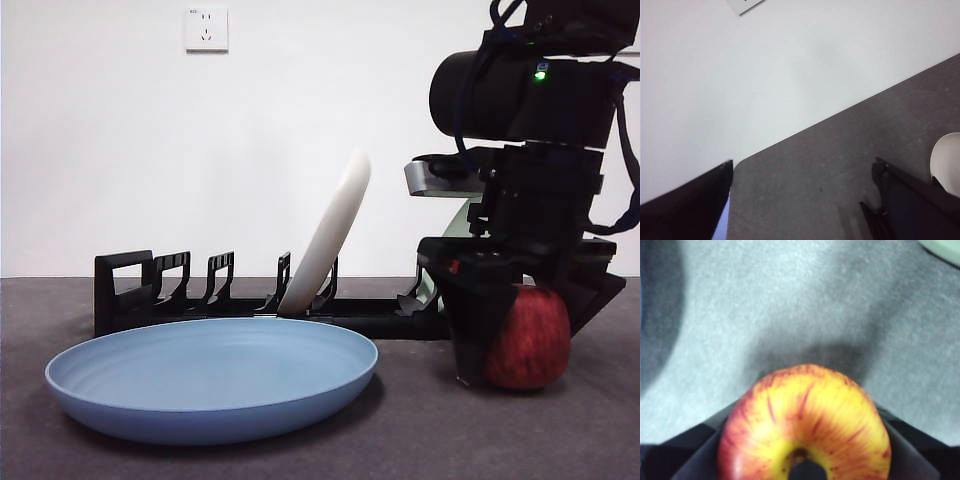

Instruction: Take the blue plate from the plate rack,put the plate on the table,take the apple from the table,put the apple in the plate

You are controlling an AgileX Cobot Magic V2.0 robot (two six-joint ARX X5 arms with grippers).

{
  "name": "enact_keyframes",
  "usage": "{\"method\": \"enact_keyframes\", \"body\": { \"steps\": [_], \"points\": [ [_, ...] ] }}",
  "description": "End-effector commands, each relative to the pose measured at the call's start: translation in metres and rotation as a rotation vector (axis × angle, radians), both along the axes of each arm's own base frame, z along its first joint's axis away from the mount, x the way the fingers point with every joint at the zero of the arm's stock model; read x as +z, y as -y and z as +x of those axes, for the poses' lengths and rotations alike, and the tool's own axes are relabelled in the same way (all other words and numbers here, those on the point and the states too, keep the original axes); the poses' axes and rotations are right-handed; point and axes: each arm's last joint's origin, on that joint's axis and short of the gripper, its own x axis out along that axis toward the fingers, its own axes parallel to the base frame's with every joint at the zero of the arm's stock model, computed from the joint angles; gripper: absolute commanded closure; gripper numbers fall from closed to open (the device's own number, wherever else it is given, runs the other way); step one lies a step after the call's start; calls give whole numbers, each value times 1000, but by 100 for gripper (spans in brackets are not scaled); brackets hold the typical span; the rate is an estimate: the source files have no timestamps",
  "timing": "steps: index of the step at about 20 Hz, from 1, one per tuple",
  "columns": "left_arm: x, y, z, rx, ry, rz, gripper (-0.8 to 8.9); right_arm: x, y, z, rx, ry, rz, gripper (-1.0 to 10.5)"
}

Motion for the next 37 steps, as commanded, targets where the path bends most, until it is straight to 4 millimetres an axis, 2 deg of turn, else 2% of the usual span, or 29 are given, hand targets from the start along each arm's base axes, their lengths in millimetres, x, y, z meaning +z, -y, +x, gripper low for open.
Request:
{"method": "enact_keyframes", "body": {
  "steps": [1, 6, 10, 13, 17, 20, 26, 31, 32, 35, 36, 37],
  "points": [
    [0, -2, 2, 13, 1, 1, 345, 21, -9, 0, 6, 44, 39, 956],
    [0, -8, 6, 47, 0, 1, 345, 73, -57, -6, 170, 98, 259, 958],
    [0, -14, 9, 82, -3, 3, 345, 84, -96, -11, 266, 141, 316, 959],
    [0, -20, 12, 110, -4, 3, 345, 71, -124, -8, 313, 114, 303, 959],
    [-1, -25, 15, 133, -17, 10, 345, 41, -152, 0, 338, 57, 253, 958],
    [-3, -27, 16, 98, -46, -6, 345, 24, -156, 1, 333, 27, 199, 959],
    [-6, -28, 20, 93, -72, -22, 345, 15, -156, -2, 353, 7, 142, 958],
    [-8, -29, 19, 95, -93, -12, 345, -5, -162, -3, 366, -36, 105, 935],
    [-9, -29, 19, 95, -102, -7, 345, -5, -163, -4, 369, -36, 106, 908],
    [-11, -30, 18, 102, -117, -13, 345, -4, -166, -8, 375, -31, 112, 480],
    [-11, -30, 18, 103, -121, -12, 345, -4, -166, -8, 375, -30, 111, 400],
    [-11, -30, 17, 103, -123, -13, 345, -4, -166, -9, 375, -31, 108, 366]
  ]
}}
